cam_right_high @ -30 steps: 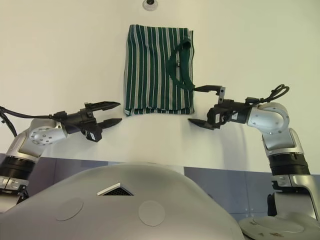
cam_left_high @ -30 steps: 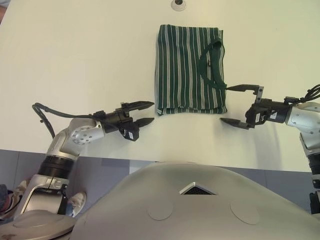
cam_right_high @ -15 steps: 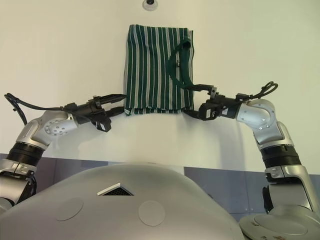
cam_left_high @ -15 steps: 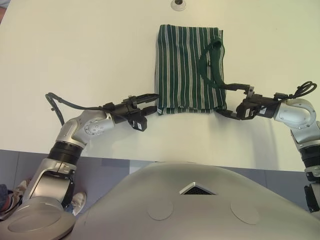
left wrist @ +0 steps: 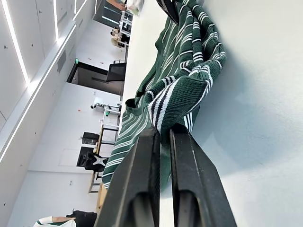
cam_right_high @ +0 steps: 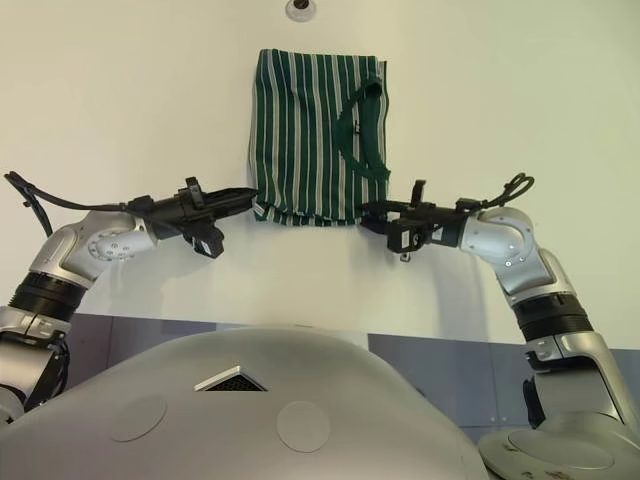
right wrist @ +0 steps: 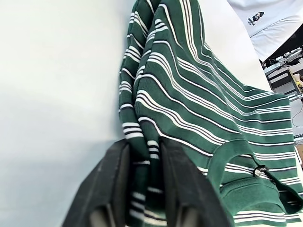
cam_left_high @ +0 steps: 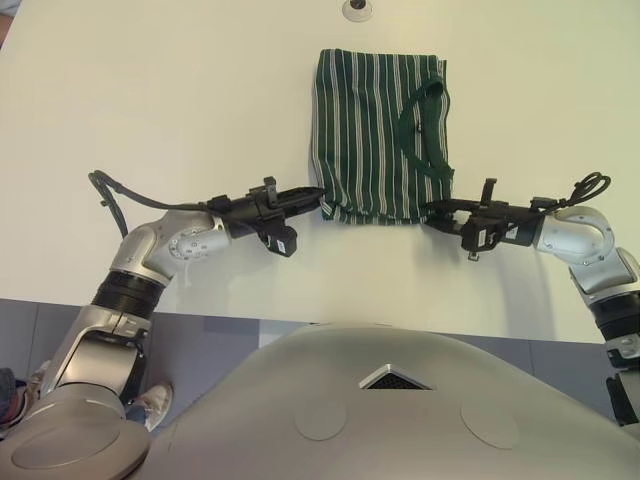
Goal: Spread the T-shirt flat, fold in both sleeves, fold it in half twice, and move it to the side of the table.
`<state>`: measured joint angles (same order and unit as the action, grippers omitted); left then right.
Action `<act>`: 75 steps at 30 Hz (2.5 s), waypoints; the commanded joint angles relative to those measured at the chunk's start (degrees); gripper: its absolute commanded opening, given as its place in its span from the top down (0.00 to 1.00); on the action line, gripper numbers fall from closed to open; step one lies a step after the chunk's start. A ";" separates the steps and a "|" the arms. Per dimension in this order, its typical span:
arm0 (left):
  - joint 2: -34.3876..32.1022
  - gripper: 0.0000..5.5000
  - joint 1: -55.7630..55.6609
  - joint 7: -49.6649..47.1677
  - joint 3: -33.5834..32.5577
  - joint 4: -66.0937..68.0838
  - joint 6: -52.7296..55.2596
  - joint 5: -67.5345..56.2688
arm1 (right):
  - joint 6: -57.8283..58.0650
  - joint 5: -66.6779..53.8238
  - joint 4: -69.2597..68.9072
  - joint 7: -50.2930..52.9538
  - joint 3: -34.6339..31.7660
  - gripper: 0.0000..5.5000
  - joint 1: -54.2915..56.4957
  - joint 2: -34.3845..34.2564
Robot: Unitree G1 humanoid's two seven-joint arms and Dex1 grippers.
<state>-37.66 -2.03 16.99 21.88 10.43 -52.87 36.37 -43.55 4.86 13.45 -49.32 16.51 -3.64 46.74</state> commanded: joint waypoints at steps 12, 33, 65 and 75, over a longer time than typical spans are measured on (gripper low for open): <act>-5.73 1.00 4.24 4.39 2.07 -0.24 -2.15 -9.80 | 1.32 -1.35 -0.59 -1.50 -1.05 0.98 -1.97 2.66; -17.05 1.00 17.05 17.52 -1.70 -14.08 -1.97 -39.20 | 5.26 -24.78 -22.39 -15.08 -6.39 0.98 -15.83 11.51; 12.34 1.00 -18.27 -2.13 -3.41 32.72 12.42 -11.91 | 12.40 16.75 10.93 18.57 -0.99 0.98 16.95 -11.91; 16.47 1.00 -22.88 -0.27 -3.73 39.00 12.25 -16.57 | 20.85 7.01 13.50 20.96 -6.76 0.70 18.73 -17.30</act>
<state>-21.97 -25.19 15.01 18.69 47.45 -42.39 20.77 -25.15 15.52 25.83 -27.93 12.01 13.49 30.72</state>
